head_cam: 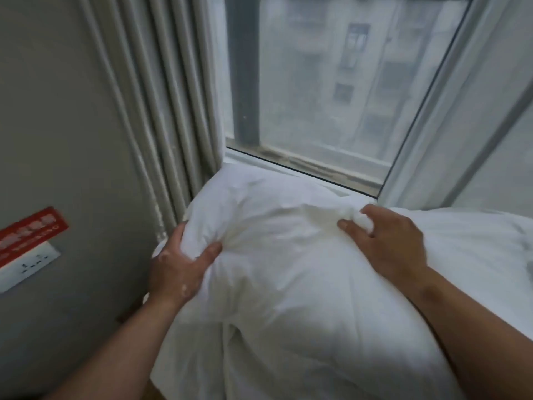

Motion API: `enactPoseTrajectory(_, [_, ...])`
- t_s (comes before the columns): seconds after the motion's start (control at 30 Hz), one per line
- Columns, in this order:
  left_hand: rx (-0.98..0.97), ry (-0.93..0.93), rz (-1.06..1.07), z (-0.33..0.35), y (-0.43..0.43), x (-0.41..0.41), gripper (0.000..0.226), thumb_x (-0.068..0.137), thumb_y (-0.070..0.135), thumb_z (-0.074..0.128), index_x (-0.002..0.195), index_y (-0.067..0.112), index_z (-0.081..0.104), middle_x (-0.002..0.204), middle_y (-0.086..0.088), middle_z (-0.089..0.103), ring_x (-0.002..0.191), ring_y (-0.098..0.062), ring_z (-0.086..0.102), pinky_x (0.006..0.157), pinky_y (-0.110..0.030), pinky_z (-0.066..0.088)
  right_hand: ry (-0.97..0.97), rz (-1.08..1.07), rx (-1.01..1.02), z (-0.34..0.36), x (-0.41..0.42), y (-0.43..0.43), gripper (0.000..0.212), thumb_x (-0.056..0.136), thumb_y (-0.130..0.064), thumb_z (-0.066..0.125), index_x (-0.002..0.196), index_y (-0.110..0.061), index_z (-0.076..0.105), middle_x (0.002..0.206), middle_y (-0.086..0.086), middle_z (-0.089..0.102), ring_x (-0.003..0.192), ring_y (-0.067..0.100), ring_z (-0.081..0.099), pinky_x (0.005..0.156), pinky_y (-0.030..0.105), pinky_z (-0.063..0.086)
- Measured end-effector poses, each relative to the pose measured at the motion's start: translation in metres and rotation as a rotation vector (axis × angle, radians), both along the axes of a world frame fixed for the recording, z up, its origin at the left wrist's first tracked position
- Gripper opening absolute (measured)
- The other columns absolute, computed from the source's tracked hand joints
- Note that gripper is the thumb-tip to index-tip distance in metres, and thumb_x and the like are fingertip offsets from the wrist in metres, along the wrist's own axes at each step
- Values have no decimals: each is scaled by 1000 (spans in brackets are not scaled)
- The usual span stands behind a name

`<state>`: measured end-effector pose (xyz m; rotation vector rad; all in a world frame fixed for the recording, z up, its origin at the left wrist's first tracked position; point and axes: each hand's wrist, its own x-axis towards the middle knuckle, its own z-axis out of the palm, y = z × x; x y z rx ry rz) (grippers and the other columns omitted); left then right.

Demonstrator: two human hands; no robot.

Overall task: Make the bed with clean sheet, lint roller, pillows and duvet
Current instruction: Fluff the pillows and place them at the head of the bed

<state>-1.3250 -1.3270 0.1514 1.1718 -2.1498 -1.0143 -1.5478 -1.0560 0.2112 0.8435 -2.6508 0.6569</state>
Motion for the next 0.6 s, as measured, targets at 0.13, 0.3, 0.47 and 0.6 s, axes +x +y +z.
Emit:
enactPoseTrajectory(0.13, [-43,165,139,37,37,64,87,71,66,74,146,40,37,134,-7,62,119,-32,59,94,-37,45,157,186,-163,59,47,0,48,85,-66,56,79,-18,57,74,0,62,76,34,63,63,42,50])
enactPoseTrajectory(0.3, [-103,299,438,61,108,202,87,72,63,76,146,42,36,138,11,56,124,-18,53,94,-28,40,114,523,-281,100,120,-11,31,84,-57,71,78,-30,57,71,-6,60,71,31,59,66,50,50])
enactPoseTrajectory(0.47, [-82,286,813,40,234,372,92,71,69,68,150,44,28,146,15,47,130,-16,48,97,-26,37,10,894,-178,69,212,-45,39,77,-83,56,87,-46,56,82,-13,59,79,23,60,73,55,51])
enactPoseTrajectory(0.6, [11,251,1217,-1,375,496,103,60,87,58,149,47,25,146,11,50,132,-23,49,104,-35,39,21,1318,-81,57,392,-13,23,84,-56,66,87,-35,59,87,-12,62,85,23,60,78,43,49])
